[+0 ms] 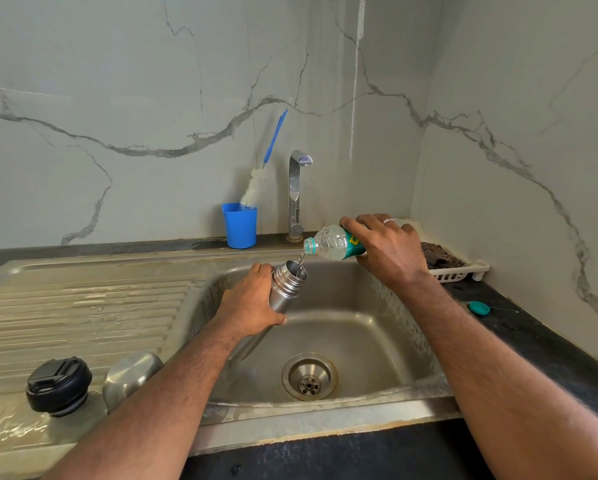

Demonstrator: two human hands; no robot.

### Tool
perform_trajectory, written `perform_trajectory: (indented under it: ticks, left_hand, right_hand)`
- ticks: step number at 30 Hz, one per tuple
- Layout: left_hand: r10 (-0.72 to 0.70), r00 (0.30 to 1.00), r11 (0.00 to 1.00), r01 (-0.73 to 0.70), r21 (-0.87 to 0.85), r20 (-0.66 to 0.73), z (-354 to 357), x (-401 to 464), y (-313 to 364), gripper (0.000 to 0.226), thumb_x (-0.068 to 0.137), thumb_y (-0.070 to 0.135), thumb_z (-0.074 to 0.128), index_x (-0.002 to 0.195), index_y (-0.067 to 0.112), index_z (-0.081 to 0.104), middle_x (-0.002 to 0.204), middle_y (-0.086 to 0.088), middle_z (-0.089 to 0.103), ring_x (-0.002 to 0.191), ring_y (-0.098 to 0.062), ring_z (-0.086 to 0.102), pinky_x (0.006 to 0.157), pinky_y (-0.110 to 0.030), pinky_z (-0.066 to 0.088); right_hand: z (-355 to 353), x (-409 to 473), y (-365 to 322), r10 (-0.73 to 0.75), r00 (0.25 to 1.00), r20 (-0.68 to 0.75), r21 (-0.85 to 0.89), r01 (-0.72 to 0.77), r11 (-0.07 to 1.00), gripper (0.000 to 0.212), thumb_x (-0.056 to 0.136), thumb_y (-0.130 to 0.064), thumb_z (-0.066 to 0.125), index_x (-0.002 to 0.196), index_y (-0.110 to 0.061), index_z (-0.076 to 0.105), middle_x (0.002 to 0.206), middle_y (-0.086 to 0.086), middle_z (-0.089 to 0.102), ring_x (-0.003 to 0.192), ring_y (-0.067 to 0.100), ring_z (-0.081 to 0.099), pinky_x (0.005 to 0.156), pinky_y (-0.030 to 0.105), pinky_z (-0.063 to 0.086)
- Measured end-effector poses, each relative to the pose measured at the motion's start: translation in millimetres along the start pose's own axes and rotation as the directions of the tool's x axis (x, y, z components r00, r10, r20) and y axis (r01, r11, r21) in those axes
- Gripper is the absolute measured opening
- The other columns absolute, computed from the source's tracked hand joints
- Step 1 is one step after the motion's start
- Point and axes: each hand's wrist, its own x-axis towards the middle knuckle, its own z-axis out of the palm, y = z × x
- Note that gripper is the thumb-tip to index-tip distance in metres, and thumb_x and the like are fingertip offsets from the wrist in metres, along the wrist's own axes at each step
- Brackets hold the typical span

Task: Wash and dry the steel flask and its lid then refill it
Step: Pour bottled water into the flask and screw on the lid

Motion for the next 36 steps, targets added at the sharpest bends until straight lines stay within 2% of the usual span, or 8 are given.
perform_trajectory:
  ticks: [8,15,36]
  left_hand:
    - [0.003,1.0,1.0,-0.003,0.004,0.002,0.5,0.2,-0.6,0.089,0.064,0.039,0.094,0.135,0.021,0.043,0.126,0.006,0.051,0.112,-0.013,0.053,0.091,-0.035,0.048]
    - [0.001,1.0,1.0,-0.001,0.005,0.01,-1.3,-0.9,-0.5,0.089,0.063,0.04,0.094,0.134,0.022,0.043,0.123,0.007,0.05,0.11,-0.013,0.052,0.093,-0.042,0.052]
    - [-0.004,1.0,1.0,0.004,0.0,0.025,0.6,-0.4,0.7,0.091,0.063,0.039,0.094,0.136,0.021,0.043,0.125,0.007,0.051,0.113,-0.013,0.053,0.097,-0.043,0.052]
  right_hand:
    - [-1.9,-0.4,-1.0,0.008,1.0,-0.001,0.002,-0.008,1.0,0.077,0.084,-0.031,0.08,0.143,-0.036,0.03,0.138,0.001,0.057,0.119,0.031,0.06,0.085,0.053,0.056]
    - [-1.4,-0.8,-0.8,0.016,1.0,-0.019,-0.005,-0.016,1.0,0.079,0.077,-0.03,0.086,0.139,-0.035,0.037,0.13,0.001,0.062,0.112,0.031,0.063,0.077,0.051,0.056]
    - [-5.4,-0.8,-2.0,0.013,1.0,-0.008,-0.001,-0.013,1.0,0.076,0.083,-0.03,0.08,0.143,-0.035,0.034,0.137,0.002,0.058,0.12,0.03,0.059,0.084,0.054,0.056]
